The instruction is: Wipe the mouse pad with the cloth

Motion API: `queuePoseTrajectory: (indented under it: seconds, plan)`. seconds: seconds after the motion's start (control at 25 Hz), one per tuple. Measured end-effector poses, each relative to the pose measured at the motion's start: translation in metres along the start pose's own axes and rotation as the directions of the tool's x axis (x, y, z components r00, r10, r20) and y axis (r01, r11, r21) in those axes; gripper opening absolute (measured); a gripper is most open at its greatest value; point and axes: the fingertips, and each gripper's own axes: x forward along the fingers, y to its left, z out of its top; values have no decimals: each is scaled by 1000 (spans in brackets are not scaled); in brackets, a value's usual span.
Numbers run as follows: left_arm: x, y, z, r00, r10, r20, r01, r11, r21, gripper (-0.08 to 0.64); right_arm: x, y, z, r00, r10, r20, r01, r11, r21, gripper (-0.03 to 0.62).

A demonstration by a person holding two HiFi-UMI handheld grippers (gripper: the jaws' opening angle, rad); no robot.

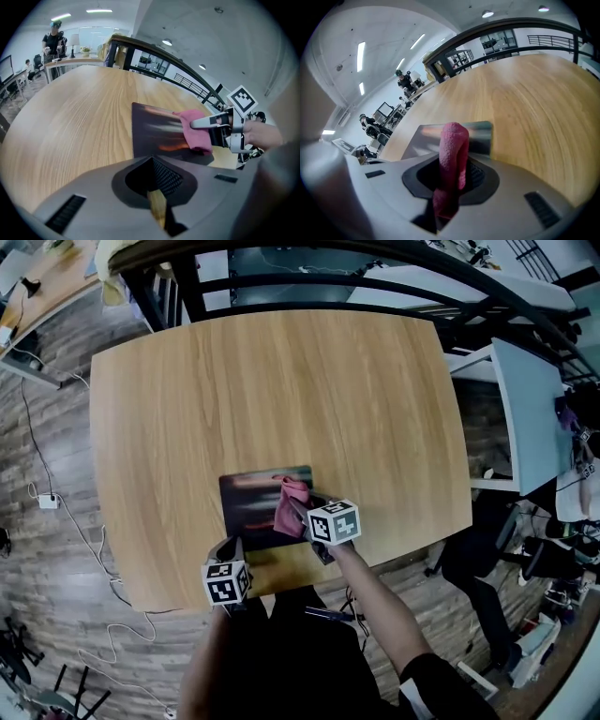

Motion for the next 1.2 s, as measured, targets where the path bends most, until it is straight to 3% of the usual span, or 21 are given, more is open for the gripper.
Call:
queuePoseTrajectory:
  seconds: [0.36,0.48,0.6,0.72,0.92,1.08,1.2]
  plan:
    - [1,0,-2,999,-5,-39,5,1000,10,23,-36,-58,-8,990,-141,13,140,989,54,89]
    - [-2,-3,1,996,-40,-77,42,999,21,23,-52,-66,-7,986,-161,43,155,982,107,89]
    - [-12,-3,23,996,-79,-40,82,993,79,23,-66,-60,-5,985,-153,82,142,982,123,89]
    - [-9,0,60,990,-140,-15,141,981,136,23,-73,-45,-1,985,-125,117,111,986,126,89]
    - [27,7,103,965,-238,-108,258,934,247,23,-64,12,3,989,-16,149,-6,990,143,89]
    - [47,-1,115,935,-301,-190,344,902,262,23,-49,70,-18,993,77,89,-86,991,101,89]
    - [57,2,111,920,-297,-256,365,887,284,23,-22,114,-37,989,149,21,-150,986,68,89]
